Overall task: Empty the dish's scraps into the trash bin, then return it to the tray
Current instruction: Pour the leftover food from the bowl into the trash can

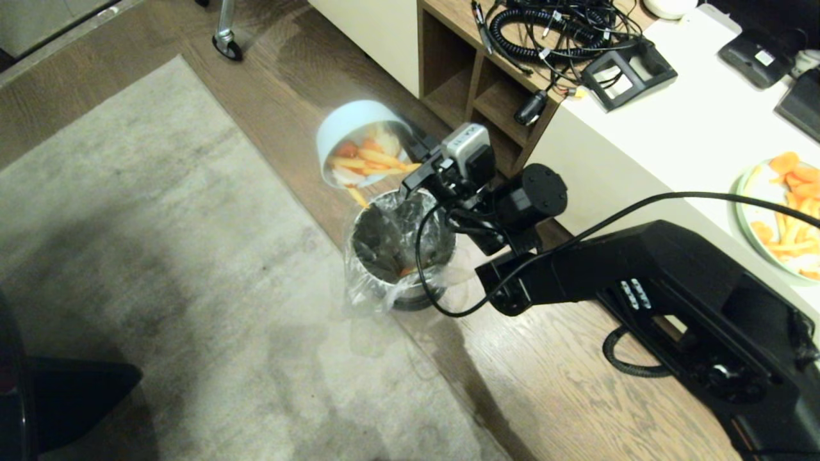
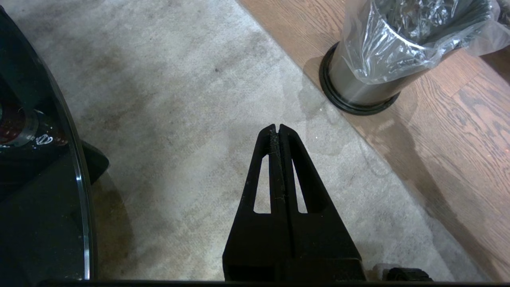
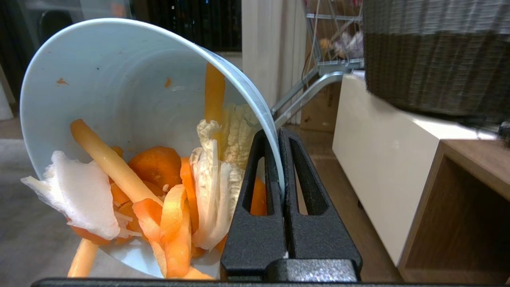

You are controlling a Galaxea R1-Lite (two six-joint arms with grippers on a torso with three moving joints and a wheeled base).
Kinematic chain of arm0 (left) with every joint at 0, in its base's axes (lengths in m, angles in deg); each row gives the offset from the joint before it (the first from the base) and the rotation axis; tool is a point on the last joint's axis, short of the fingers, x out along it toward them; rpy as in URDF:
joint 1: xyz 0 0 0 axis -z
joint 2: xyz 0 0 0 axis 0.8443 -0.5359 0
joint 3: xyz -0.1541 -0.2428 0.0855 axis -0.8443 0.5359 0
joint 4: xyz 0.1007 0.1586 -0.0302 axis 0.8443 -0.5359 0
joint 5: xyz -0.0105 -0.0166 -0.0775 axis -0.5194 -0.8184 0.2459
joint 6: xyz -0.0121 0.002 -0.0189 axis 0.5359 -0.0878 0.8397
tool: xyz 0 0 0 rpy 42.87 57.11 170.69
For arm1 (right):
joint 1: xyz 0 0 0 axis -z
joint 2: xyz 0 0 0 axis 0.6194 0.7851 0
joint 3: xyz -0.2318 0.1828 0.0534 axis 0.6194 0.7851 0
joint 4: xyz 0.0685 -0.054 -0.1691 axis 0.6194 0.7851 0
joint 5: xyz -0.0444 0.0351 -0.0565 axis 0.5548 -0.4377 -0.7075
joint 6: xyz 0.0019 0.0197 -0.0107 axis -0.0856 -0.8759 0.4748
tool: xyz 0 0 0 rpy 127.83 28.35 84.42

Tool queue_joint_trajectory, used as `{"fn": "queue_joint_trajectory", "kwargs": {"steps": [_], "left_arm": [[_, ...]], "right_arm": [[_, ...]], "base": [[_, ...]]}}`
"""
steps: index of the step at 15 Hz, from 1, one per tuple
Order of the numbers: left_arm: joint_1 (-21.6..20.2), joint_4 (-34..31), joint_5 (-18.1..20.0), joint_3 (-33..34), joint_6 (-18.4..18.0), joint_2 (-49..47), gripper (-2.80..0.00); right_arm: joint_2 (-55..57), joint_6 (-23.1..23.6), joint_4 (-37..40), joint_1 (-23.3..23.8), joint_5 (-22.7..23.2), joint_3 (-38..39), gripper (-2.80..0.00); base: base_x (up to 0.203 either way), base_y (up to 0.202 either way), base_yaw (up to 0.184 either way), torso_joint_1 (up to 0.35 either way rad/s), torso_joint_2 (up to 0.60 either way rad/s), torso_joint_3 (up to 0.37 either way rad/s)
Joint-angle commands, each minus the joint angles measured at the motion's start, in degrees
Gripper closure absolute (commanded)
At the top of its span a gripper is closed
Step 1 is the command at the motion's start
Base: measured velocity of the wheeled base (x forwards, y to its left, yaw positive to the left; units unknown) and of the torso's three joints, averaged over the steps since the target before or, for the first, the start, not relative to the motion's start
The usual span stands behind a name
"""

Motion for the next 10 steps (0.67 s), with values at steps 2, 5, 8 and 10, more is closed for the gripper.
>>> {"fn": "queue_joint_trajectory", "kwargs": {"steps": [2, 5, 8, 10], "left_arm": [[0.0, 0.0, 0.0, 0.0, 0.1, 0.0, 0.00], [-0.1, 0.0, 0.0, 0.0, 0.1, 0.0, 0.00], [-0.1, 0.0, 0.0, 0.0, 0.0, 0.0, 0.00], [-0.1, 0.0, 0.0, 0.0, 0.0, 0.0, 0.00]], "right_arm": [[0.0, 0.6, -2.7, 0.0, 2.8, -0.4, 0.00], [-0.4, 1.0, -2.7, -0.1, 3.6, -0.4, 0.00], [-1.1, 1.4, -2.7, -0.1, 6.9, -0.5, 0.00], [-1.3, 1.4, -2.7, -0.1, 7.9, -1.6, 0.00]], "base": [[0.000, 0.000, 0.000, 0.000, 0.00, 0.000], [0.000, 0.000, 0.000, 0.000, 0.00, 0.000], [0.000, 0.000, 0.000, 0.000, 0.00, 0.000], [0.000, 0.000, 0.000, 0.000, 0.00, 0.000]]}}
